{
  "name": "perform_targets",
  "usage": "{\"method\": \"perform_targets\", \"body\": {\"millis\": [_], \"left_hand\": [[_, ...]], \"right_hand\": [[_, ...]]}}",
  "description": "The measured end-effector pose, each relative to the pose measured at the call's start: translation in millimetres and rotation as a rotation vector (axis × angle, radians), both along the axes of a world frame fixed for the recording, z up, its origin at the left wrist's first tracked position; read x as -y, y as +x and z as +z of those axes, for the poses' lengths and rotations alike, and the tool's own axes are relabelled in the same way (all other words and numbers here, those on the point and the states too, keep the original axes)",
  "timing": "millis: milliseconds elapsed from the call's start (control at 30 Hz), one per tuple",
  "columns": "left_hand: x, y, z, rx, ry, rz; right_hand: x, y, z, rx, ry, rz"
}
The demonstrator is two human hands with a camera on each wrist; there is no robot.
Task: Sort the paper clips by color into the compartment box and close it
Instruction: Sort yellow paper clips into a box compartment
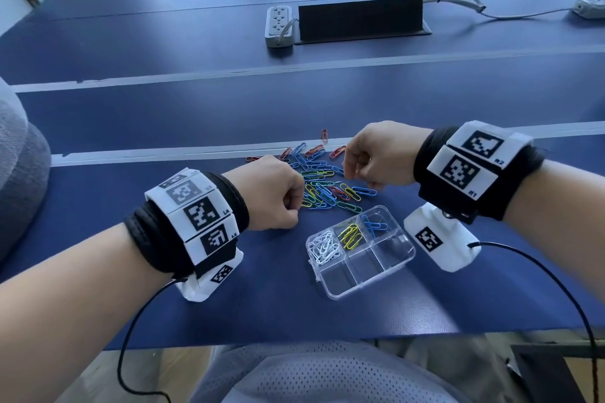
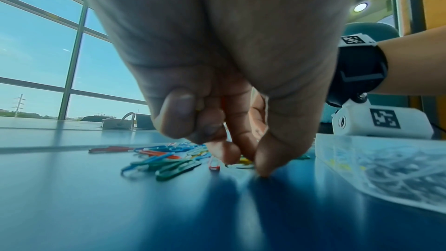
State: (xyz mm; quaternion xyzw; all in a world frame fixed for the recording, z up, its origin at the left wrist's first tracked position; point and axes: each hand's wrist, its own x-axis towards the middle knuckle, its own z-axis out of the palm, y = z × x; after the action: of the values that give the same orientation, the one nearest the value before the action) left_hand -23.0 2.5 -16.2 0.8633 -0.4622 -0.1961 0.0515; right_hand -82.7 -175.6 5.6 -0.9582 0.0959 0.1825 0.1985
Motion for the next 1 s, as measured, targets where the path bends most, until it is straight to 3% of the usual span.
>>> {"method": "perform_targets", "body": {"millis": [400, 1000], "left_hand": [[2.8, 5.1, -0.9, 0.079, -0.064, -0.017], [9.3, 7.8, -2.6, 0.084, 0.039, -0.003]], "right_hand": [[-11.4, -4.0, -7.0, -0.029, -0.206, 0.139], [-11.3, 9.2, -1.4, -0.016, -0.094, 0.083]]}}
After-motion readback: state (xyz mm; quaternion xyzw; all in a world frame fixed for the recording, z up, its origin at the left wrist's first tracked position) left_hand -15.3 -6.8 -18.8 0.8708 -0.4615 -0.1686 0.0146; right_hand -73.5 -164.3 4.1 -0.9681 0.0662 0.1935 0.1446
